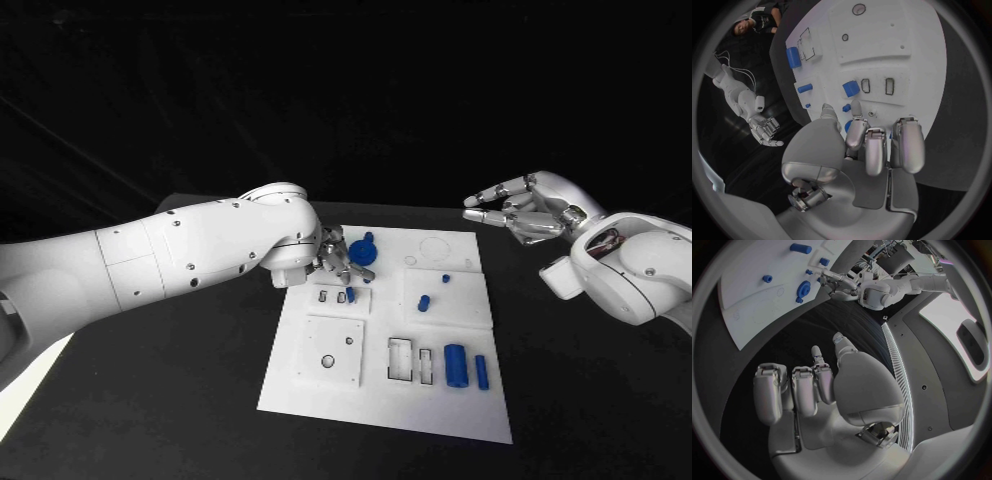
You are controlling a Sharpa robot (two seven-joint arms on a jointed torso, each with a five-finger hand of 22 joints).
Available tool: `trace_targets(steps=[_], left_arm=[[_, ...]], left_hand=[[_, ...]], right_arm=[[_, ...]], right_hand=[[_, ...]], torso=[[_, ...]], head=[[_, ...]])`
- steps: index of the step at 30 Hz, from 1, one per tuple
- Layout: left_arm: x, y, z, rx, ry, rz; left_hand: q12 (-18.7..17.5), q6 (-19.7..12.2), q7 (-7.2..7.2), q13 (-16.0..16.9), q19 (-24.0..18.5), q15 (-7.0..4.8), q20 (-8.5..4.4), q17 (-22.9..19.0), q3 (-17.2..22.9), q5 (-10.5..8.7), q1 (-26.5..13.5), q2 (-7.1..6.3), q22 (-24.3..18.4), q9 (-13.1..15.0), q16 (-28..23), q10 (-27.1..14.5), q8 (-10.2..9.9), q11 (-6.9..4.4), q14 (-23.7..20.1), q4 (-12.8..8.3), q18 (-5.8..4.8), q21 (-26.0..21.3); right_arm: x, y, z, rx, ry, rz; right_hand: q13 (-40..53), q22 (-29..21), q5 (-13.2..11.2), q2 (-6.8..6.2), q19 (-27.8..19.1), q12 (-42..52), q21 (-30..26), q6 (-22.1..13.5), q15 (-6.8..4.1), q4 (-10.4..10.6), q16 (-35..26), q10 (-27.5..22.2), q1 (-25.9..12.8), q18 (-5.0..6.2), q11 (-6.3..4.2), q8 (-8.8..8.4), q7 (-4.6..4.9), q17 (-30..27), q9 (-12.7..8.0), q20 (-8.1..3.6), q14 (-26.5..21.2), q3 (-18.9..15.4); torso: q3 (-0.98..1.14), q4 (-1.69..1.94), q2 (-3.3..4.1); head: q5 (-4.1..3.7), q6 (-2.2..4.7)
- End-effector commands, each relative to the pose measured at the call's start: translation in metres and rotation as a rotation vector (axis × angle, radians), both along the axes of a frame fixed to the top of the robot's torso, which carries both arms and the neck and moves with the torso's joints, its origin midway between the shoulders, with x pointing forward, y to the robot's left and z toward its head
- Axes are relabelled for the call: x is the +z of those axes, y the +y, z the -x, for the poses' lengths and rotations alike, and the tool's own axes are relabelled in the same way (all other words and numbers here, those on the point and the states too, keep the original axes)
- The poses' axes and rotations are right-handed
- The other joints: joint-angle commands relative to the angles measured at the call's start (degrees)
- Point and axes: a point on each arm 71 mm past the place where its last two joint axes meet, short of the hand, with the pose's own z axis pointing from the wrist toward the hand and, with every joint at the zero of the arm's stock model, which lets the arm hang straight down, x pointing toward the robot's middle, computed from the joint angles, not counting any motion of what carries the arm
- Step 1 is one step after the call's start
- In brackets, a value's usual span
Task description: Assemble the parts on the task board
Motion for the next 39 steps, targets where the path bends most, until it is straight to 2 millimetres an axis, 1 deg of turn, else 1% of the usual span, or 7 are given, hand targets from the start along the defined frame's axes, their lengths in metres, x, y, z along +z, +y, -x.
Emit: trace_targets(steps=[1,3,11,20,30,35,39], left_arm=[[-0.0040,0.0076,0.0012,0.047,0.061,-0.102],[-0.0044,0.0084,0.0007,0.048,0.065,-0.106],[-0.0048,0.0105,-0.0003,0.054,0.066,-0.108],[-0.0055,0.0110,0.0005,0.042,0.078,-0.120],[-0.0084,0.0085,0.0018,0.009,0.110,-0.150],[-0.0094,0.0076,0.0021,0.005,0.114,-0.154],[-0.0096,0.0057,0.0027,0.002,0.113,-0.154]], left_hand=[[0.0,-0.4,0.09,0.0,1.4,-0.43,-0.36,15.1,-0.3,-0.31,0.0,0.42,0.1,0.1,0.2,0.2,0.2,-0.05,6.0,0.1,-0.54,0.4],[0.0,-0.5,0.09,0.0,1.4,-0.43,-0.36,15.1,-0.3,-0.31,0.0,0.50,0.2,0.2,0.2,0.2,0.3,-0.05,6.0,0.0,-0.55,0.4],[0.1,-0.5,0.08,0.1,1.5,-0.42,-0.37,15.1,-0.3,-0.30,0.1,0.63,0.4,0.3,0.2,0.3,0.3,-0.05,6.0,0.0,-0.58,0.5],[0.3,-0.5,0.05,0.3,1.6,-0.43,-0.37,15.1,-0.3,-0.30,0.3,0.81,0.8,0.5,0.2,0.4,0.5,-0.06,6.0,0.0,-0.66,0.7],[0.4,-0.8,-0.02,0.5,1.7,-0.46,-0.39,15.1,0.5,-0.25,1.8,1.73,1.3,1.5,0.2,0.5,1.1,-0.12,6.0,-0.3,-0.73,1.0],[0.4,-0.9,-0.02,0.5,1.7,-0.46,-0.39,15.1,0.6,-0.25,1.9,1.81,1.4,1.6,0.2,0.5,1.2,-0.12,6.0,-0.3,-0.75,1.0],[0.4,-0.9,-0.02,0.6,1.7,-0.46,-0.38,15.1,0.7,-0.24,2.0,1.89,1.4,1.6,0.2,0.5,1.2,-0.12,6.0,-0.3,-0.74,1.0]], right_arm=[[-0.0004,0.0001,-0.0003,0.001,0.003,0.003],[-0.0006,0.0001,-0.0005,0.000,0.003,0.004],[-0.0016,0.0012,-0.0012,0.002,0.006,0.005],[-0.0034,0.0020,-0.0019,0.004,0.009,0.010],[-0.0046,0.0023,-0.0020,0.006,0.013,0.013],[-0.0050,0.0025,-0.0021,0.007,0.013,0.015],[-0.0054,0.0025,-0.0023,0.007,0.014,0.017]], right_hand=[[9.6,1.6,0.3,0.10,-0.2,-0.3,-0.3,-0.2,-0.34,0.0,-0.2,0.5,0.5,0.27,-0.32,0.14,0.07,8.4,0.1,-0.01,4.4,-0.3],[9.6,1.6,0.4,0.11,-0.2,-0.3,-0.3,-0.3,-0.34,0.0,-0.2,0.5,0.5,0.27,-0.32,0.15,0.06,8.4,0.1,-0.01,4.4,-0.4],[9.5,1.6,0.6,0.14,-0.2,-0.3,-0.3,-0.2,-0.34,0.0,-0.2,0.5,0.6,0.28,-0.33,0.16,0.07,8.4,0.1,-0.01,4.4,-0.4],[9.6,1.5,0.7,0.19,-0.2,-0.3,-0.3,-0.2,-0.34,0.0,-0.2,0.5,0.6,0.29,-0.33,0.18,0.06,8.4,0.1,-0.01,4.4,-0.4],[9.5,1.5,0.8,0.23,-0.2,-0.3,-0.3,-0.2,-0.35,0.0,-0.2,0.5,0.6,0.29,-0.34,0.20,0.06,8.4,0.1,-0.02,4.4,-0.4],[9.5,1.5,0.9,0.29,-0.2,-0.4,-0.3,-0.2,-0.35,0.0,-0.2,0.4,0.6,0.29,-0.34,0.22,0.05,8.4,0.2,-0.02,4.4,-0.4],[9.5,1.5,0.9,0.29,-0.2,-0.4,-0.3,-0.2,-0.35,0.0,-0.2,0.4,0.6,0.29,-0.34,0.22,0.05,8.4,0.2,-0.02,4.4,-0.4]], torso=[[-0.02,0.10,0.00],[0.02,0.11,-0.02],[-0.02,0.06,0.02],[-0.01,0.15,0.04],[-0.10,0.10,0.10],[-0.01,0.07,0.05],[-0.05,0.15,0.07]], head=[[-0.01,-0.23],[-0.02,-0.30],[0.02,-0.32],[-0.02,-0.48],[0.19,-0.76],[0.49,-0.90],[0.31,-1.06]])
